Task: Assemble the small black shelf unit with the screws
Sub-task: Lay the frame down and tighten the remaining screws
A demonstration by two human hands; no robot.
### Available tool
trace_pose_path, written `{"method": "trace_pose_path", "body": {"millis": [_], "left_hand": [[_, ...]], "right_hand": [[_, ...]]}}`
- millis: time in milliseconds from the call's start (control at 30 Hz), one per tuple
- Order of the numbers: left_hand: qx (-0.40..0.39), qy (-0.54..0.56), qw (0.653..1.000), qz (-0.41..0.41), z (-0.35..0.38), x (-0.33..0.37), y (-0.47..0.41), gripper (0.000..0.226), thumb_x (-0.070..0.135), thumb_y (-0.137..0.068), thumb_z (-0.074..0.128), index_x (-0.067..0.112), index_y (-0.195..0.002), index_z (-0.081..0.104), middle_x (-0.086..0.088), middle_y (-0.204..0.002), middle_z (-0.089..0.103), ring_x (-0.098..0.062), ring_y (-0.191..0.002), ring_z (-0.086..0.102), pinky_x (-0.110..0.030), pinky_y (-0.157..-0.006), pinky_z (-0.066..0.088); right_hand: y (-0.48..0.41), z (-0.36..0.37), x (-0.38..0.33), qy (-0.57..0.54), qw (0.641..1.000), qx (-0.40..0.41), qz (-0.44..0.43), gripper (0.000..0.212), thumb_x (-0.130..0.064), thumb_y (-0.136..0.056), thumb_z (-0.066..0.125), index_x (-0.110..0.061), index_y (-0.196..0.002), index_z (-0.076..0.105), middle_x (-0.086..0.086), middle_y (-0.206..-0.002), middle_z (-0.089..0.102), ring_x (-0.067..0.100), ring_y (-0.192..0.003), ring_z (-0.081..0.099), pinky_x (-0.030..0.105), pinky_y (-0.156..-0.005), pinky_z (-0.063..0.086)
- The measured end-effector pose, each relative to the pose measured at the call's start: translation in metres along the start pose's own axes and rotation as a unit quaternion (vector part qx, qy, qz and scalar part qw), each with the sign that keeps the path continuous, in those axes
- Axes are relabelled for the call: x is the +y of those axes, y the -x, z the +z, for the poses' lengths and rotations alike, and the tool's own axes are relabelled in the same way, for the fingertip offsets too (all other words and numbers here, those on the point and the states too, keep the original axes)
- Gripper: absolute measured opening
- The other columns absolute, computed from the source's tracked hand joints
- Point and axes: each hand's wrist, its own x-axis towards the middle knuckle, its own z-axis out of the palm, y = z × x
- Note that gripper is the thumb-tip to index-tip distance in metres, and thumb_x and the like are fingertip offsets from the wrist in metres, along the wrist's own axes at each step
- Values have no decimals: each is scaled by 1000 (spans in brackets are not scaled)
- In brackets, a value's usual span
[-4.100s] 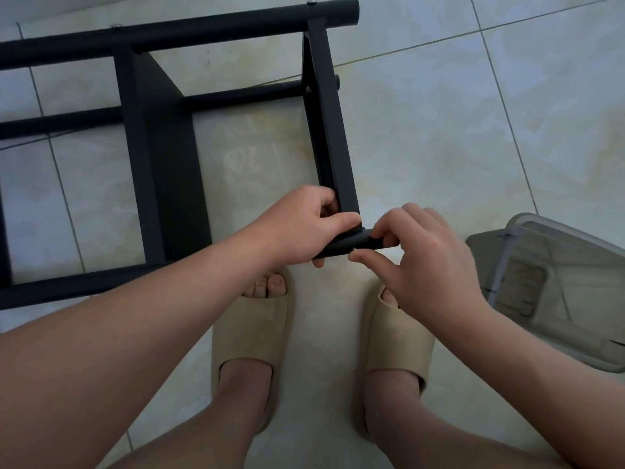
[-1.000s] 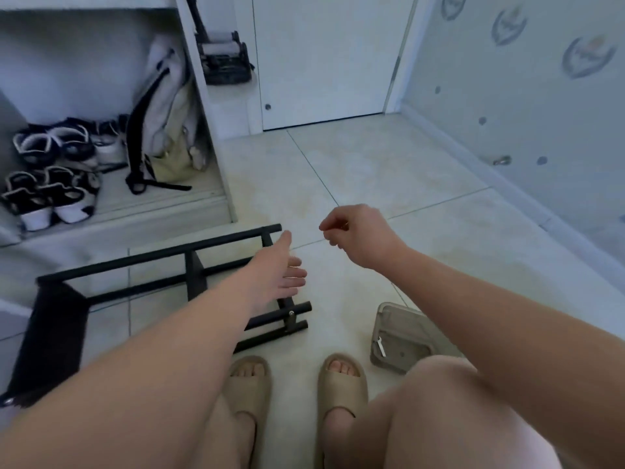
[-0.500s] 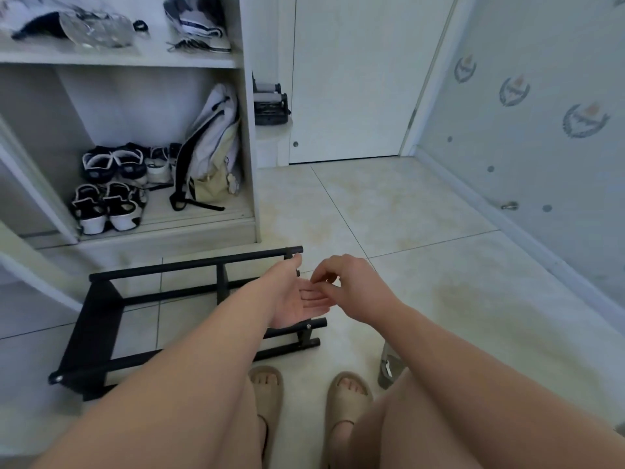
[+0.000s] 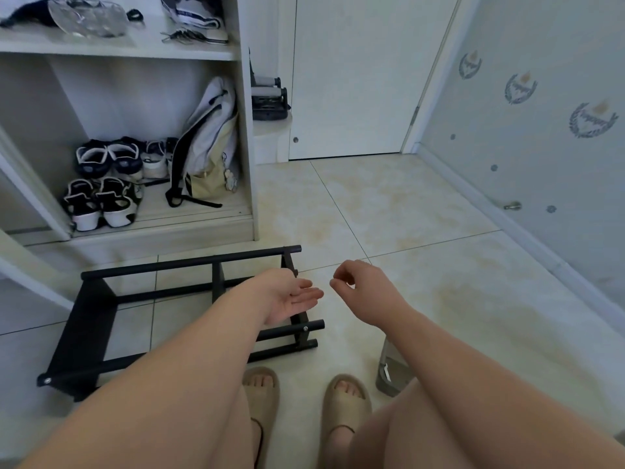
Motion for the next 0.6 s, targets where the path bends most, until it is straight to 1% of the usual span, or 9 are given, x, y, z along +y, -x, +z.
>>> {"method": "trace_pose_path", "body": {"millis": [67,100,167,200,233,300,367,500,600], "left_hand": [[21,-38,999,14,-6,2,-8,39,-9,-103,23,-11,-135,46,-25,-127,63,-22,-87,71,-30,-66,57],[29,-60,998,19,-9,3,-13,38,-6,-105,25,-10,-136,45,-25,-128,62,-24,-94,71,-31,-70,58],[29,-104,994,16,-16,7,-22,38,3,-107,26,-9,-136,47,-24,-133,60,-30,-116,65,-36,-86,56],[26,-118,993,16,-19,8,-27,37,6,-108,27,-8,-132,51,-24,-134,60,-32,-122,62,-37,-90,55],[27,-128,991,21,-21,10,-32,34,8,-108,29,-7,-122,56,-25,-132,61,-33,-119,64,-36,-87,56],[49,-167,984,43,-23,11,-43,26,11,-106,39,-4,-106,61,-22,-112,71,-28,-93,73,-30,-71,58],[78,-244,963,82,-28,10,-60,25,19,-103,52,-2,-107,65,-12,-89,76,-19,-68,73,-25,-63,54],[108,-423,886,154,-50,10,-97,20,22,-92,70,5,-87,76,-5,-77,75,-13,-65,67,-23,-63,50],[112,-512,838,152,-67,13,-130,19,21,-89,72,7,-77,76,-1,-70,73,-11,-64,62,-24,-58,46]], "right_hand": [[-8,6,9,60,997,-48,22,33,-37,-101,56,-19,-128,60,1,-127,58,20,-119,53,39,-101,44],[-13,10,13,89,994,-64,29,40,-39,-101,55,-21,-136,54,1,-135,55,22,-125,49,40,-105,41],[-24,17,22,135,987,-78,33,53,-43,-100,54,-26,-148,42,2,-147,46,26,-135,41,42,-110,37],[-30,21,27,153,984,-82,30,60,-45,-99,54,-29,-153,34,2,-154,39,27,-140,35,44,-112,33],[-36,26,33,170,981,-87,27,67,-48,-98,55,-31,-156,26,2,-160,31,28,-146,28,46,-115,27],[-48,35,44,203,973,-107,20,82,-55,-96,55,-36,-160,9,0,-168,11,27,-154,8,50,-121,15],[-61,45,56,236,963,-129,13,93,-63,-93,55,-38,-160,-5,-2,-170,-7,28,-156,-9,54,-124,5],[-86,67,82,282,947,-151,-38,105,-73,-87,54,-40,-157,-18,-5,-167,-24,28,-153,-23,58,-123,-5],[-107,87,103,310,933,-158,-94,109,-81,-84,49,-39,-156,-22,-7,-165,-28,26,-152,-27,58,-122,-8]]}}
